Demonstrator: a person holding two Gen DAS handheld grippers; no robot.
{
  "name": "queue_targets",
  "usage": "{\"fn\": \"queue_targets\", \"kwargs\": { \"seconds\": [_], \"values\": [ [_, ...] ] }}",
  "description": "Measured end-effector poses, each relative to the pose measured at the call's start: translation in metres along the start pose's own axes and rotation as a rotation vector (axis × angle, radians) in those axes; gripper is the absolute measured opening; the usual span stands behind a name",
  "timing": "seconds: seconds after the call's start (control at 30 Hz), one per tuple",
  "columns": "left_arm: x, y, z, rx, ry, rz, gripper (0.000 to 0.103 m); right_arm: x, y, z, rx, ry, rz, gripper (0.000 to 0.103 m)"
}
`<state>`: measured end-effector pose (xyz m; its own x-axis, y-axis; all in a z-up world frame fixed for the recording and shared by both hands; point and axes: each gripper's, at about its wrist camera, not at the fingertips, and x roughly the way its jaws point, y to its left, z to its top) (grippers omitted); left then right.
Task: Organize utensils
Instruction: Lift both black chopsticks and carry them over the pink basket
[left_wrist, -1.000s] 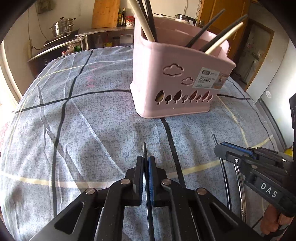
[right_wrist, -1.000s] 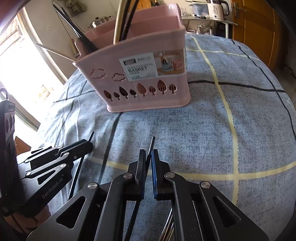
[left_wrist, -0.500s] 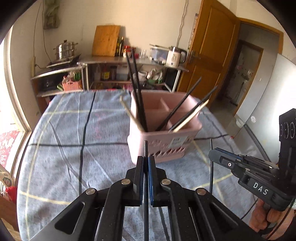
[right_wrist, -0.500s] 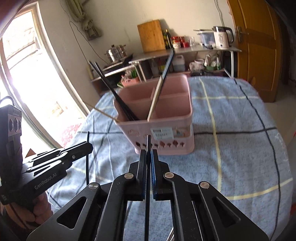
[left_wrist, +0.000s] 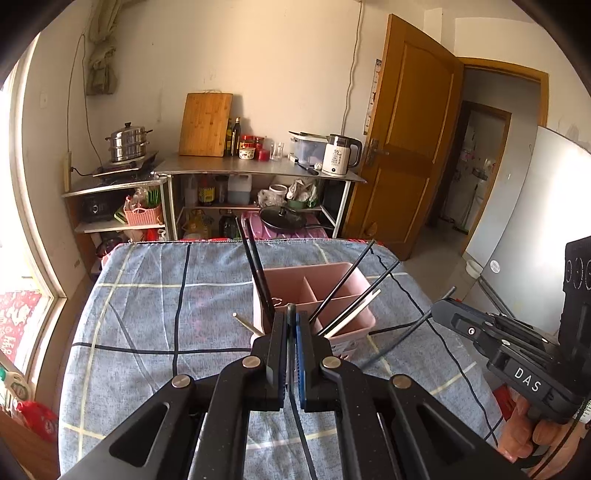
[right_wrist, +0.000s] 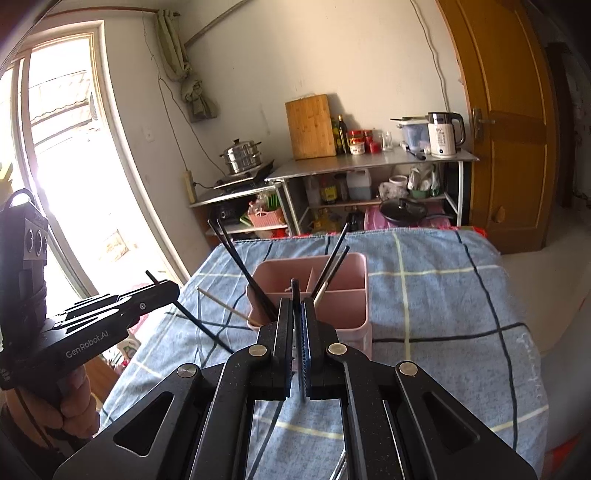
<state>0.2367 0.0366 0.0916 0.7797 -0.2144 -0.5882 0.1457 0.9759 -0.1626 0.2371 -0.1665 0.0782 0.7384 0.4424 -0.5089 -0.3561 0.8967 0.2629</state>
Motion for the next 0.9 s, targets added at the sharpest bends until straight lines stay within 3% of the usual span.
{"fn": "queue_targets", "kwargs": {
  "seconds": [0.27,0.9],
  "values": [
    [0.004,0.004,-0.015,-0.019,0.027,0.011,0.004,-0.001,-0.007,-0.020,0.008,0.026,-0.006,0.004],
    [-0.024,-0.001,-0.002,-0.031,0.042,-0.057,0.004,-0.028,-0.004,-0.002,-0.016,-0.016,0.021,0.003]
  ]
}}
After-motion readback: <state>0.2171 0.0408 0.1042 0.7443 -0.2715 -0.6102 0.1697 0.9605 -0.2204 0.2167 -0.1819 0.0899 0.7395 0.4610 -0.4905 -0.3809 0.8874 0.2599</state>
